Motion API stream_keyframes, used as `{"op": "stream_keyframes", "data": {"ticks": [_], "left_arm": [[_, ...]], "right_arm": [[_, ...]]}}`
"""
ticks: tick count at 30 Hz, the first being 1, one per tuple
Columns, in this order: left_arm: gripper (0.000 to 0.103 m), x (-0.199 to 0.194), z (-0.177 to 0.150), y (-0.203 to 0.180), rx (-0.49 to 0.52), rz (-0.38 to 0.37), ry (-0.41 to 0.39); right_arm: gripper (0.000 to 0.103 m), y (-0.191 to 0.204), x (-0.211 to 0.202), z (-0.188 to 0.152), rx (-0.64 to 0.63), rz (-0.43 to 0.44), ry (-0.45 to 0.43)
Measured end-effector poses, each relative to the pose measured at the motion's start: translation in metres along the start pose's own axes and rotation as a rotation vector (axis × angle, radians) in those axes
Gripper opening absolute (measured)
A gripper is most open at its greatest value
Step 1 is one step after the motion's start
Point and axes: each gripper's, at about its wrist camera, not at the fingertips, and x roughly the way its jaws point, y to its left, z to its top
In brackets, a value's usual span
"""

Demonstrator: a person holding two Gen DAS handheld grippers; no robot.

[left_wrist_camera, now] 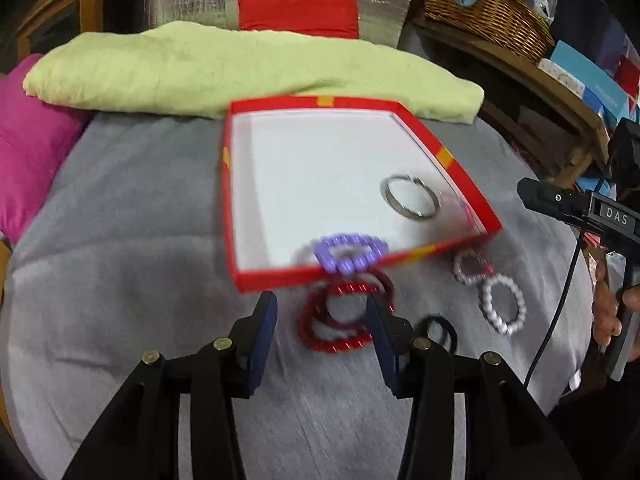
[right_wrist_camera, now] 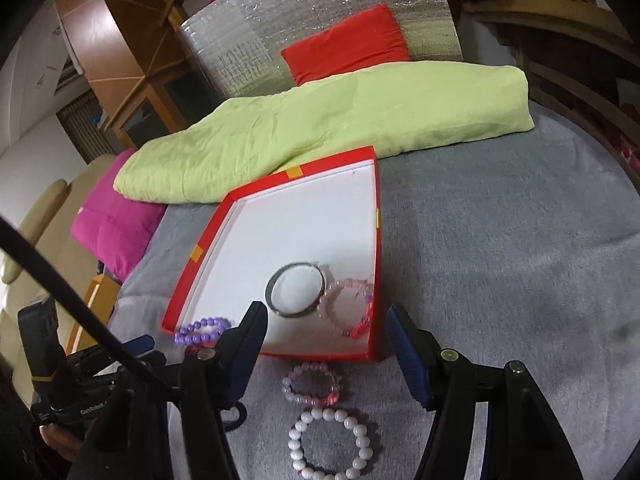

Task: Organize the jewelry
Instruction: 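Lower the dark red bangle into the tray and open the left tool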

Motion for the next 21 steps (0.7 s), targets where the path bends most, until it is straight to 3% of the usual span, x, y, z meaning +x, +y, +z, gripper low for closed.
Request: {"op": "stream_keyframes", "data": {"ticks": [8, 15, 21], "left_arm": [[0.047, 0.025, -0.003, -0.013, 0.03, 0.016, 0.04], [0.01, 0.035, 0.002, -0.008, 0.023, 0.0, 0.032], [0.006, 0.026, 0.004, -0.017, 0.077, -0.035, 0.016]], "right_arm": [[0.066, -0.004, 0.001, -0.021, -0.021, -0.03, 0.064], [0.06, -0.001, 0.005, -0.021, -0.043, -0.006, 0.082], [0.055, 0.006, 0.011, -0.018, -0.05, -0.019, 0.079]]}}
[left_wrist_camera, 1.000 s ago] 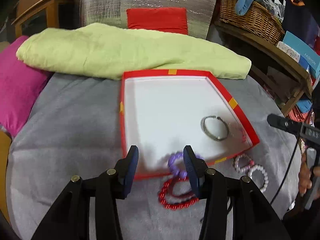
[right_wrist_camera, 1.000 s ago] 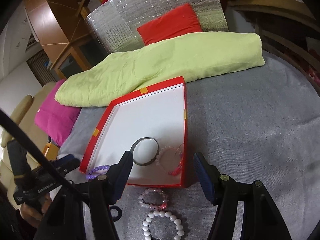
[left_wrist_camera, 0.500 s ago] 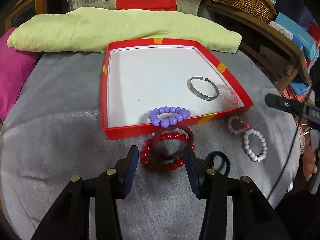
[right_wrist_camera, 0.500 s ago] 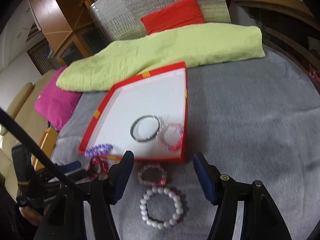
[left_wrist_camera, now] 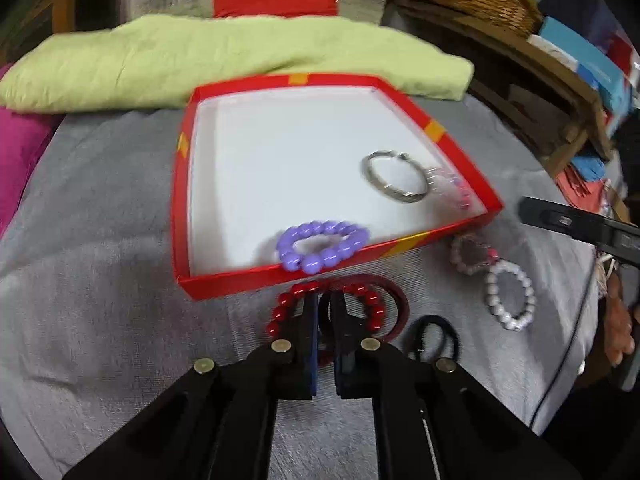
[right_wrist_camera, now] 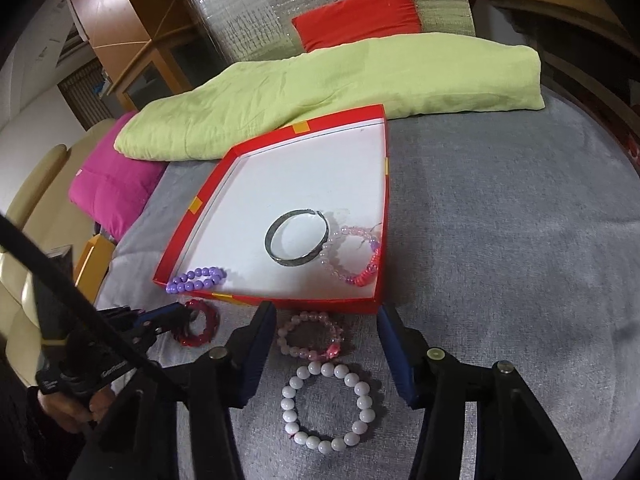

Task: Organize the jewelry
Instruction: 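Lower the dark red bangle into the tray and open the left tool, then grasp the black hair tie with the left tool while the right tool grasps a pale pink bead bracelet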

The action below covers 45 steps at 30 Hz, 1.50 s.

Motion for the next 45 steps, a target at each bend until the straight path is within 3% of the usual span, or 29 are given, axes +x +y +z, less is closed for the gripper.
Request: {"op": "stream_keyframes", "data": {"ticks": [5, 16, 22, 25, 26, 27, 28, 30, 38, 45], "left_arm": [[0.006, -0.014, 0.005, 0.005, -0.027, -0.035, -0.049], [0.006, -0.005, 0.03, 0.013, -0.082, -0.023, -0.079], [0.006, 0.005, 0.061, 0.03, -0.158, 0.002, -0.105], [0.006, 0.014, 0.076, 0.039, -0.201, 0.058, -0.113], [0.007, 0.018, 0.079, 0.041, -0.213, 0.08, -0.115], [0.018, 0.021, 0.082, 0.044, -0.226, 0.102, -0.115], [0.037, 0.025, 0.084, 0.047, -0.249, 0.12, -0.112], [0.055, 0.028, 0.084, 0.051, -0.283, 0.122, -0.123], [0.055, 0.003, 0.07, 0.039, -0.233, 0.147, -0.134], [0.055, -0.031, 0.027, 0.04, -0.227, 0.174, -0.115]], "right_arm": [[0.055, -0.003, 0.001, 0.001, 0.019, -0.002, 0.0], [0.055, -0.013, -0.007, 0.003, 0.039, -0.006, -0.017], [0.055, -0.028, -0.007, 0.001, 0.067, -0.026, 0.003], [0.055, -0.033, -0.005, 0.0, 0.07, -0.029, 0.024], [0.055, -0.034, -0.005, -0.001, 0.066, -0.029, 0.03], [0.055, -0.035, -0.004, -0.002, 0.06, -0.03, 0.04], [0.055, -0.035, -0.003, -0.003, 0.053, -0.03, 0.048], [0.055, -0.035, 0.0, -0.004, 0.042, -0.027, 0.065], [0.055, -0.021, 0.004, -0.012, -0.015, 0.002, 0.111], [0.055, 0.001, 0.006, -0.015, -0.054, 0.02, 0.11]]}}
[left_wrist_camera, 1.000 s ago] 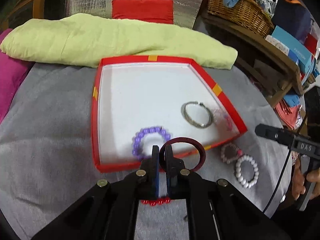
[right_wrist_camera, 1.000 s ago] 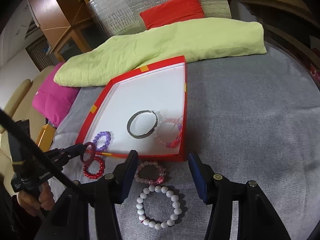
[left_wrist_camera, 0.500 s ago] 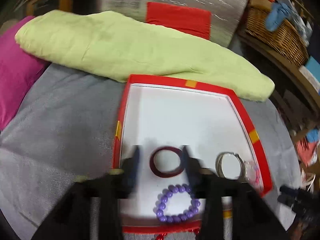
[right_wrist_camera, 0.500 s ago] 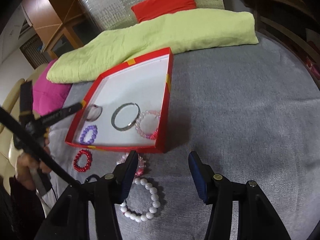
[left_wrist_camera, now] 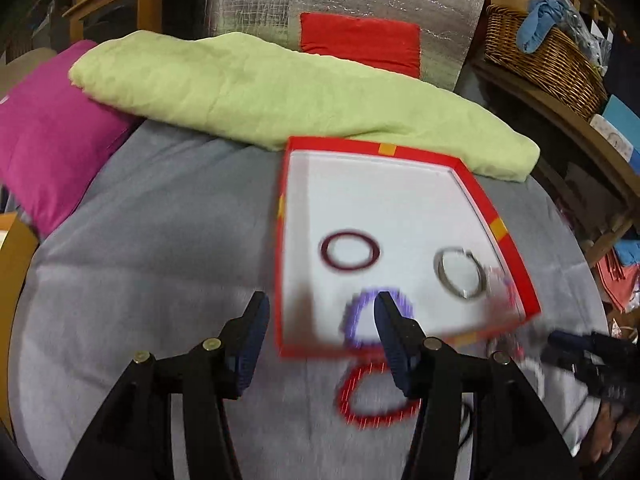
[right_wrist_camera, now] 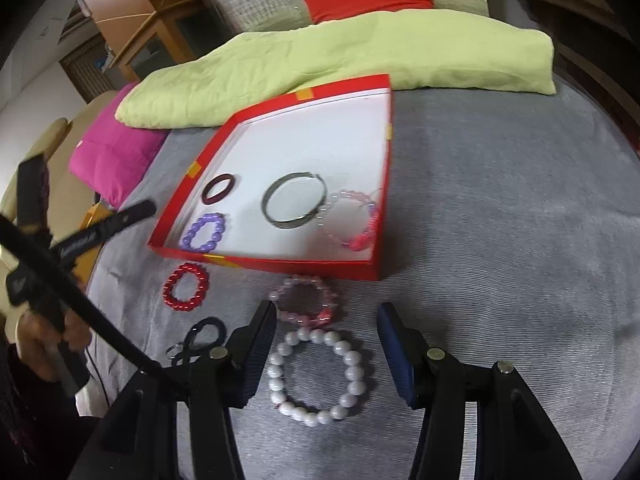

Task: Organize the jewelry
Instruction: 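Grasp the black hair tie with the left tool while the right tool grasps a pale pink bead bracelet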

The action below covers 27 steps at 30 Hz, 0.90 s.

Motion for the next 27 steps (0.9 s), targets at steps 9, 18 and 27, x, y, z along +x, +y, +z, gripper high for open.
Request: {"op": "stream_keyframes", "data": {"ticks": [9, 18, 27], "left_arm": [[0.055, -0.019, -0.058, -0.026, 0.069, -0.141, 0.089], [0.055, 0.008, -0.087, -0.079, 0.232, -0.171, 0.177], [0.015, 0.021, -0.083, -0.086, 0.257, -0.178, 0.167]], "right_arm": [[0.047, -0.001, 0.014, 0.003, 0.042, 0.015, 0.019], [0.036, 0.008, 0.038, 0.009, 0.025, -0.042, 0.052], [0.008, 0.021, 0.043, 0.008, -0.102, -0.107, 0.049]]}}
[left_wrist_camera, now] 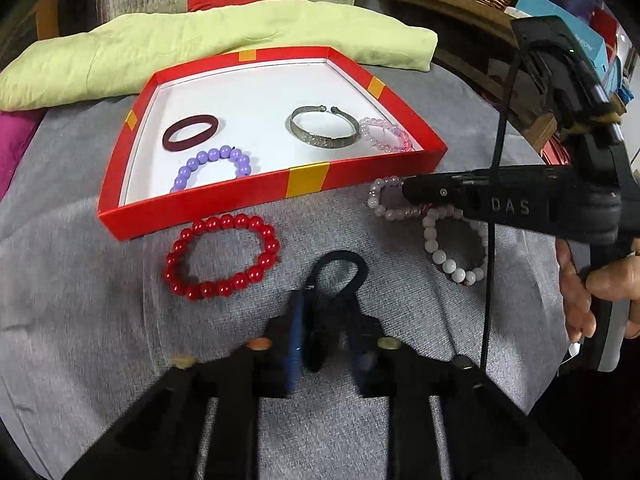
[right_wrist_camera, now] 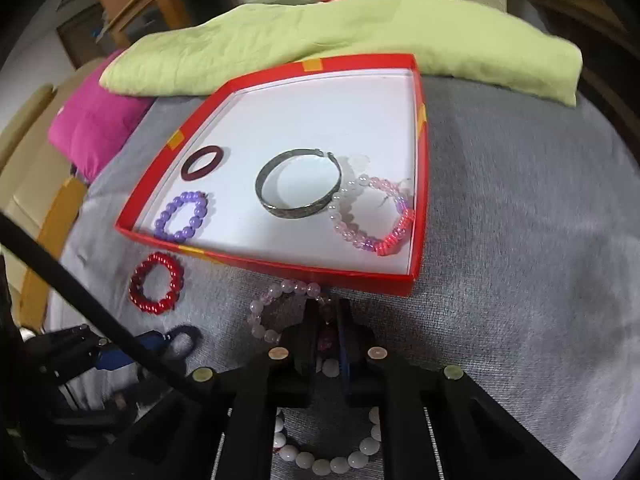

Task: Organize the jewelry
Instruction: 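Grasp the black hair tie with the left tool while the right tool grasps a pale pink bead bracelet, then carry the hair tie and pink bracelet over the tray and open both tools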

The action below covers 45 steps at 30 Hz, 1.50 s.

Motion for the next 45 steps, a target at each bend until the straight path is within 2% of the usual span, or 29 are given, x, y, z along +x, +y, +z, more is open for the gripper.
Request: {"op": "stream_keyframes", "data": {"ticks": [2, 7, 18, 22, 24, 32, 45], "left_arm": [[0.008, -0.001, 0.0, -0.003, 0.019, -0.008, -0.001], [0.007, -0.011, 0.003, -0.009, 0.05, -0.033, -0.03], [0.007, -0.047, 0.016, 0.02, -0.03, -0.022, -0.144], [0.007, -0.053, 0.027, 0.026, -0.056, -0.014, -0.195], [0.007, -0.055, 0.033, 0.029, -0.067, 0.005, -0.214], [0.007, -0.05, 0.049, 0.036, -0.084, 0.212, -0.242], [0.007, -0.054, 0.062, 0.055, -0.136, 0.301, -0.288]], "right_arm": [[0.008, 0.001, -0.004, -0.001, -0.007, 0.013, -0.007], [0.008, -0.001, -0.023, 0.0, -0.005, 0.057, -0.045], [0.008, -0.004, -0.063, 0.007, 0.046, 0.222, -0.162], [0.008, -0.004, -0.071, 0.013, 0.066, 0.228, -0.219], [0.008, -0.006, -0.073, 0.015, 0.091, 0.232, -0.237], [0.008, -0.007, -0.068, 0.02, 0.123, 0.227, -0.259], [0.008, 0.005, -0.053, 0.031, 0.149, 0.243, -0.259]]}}
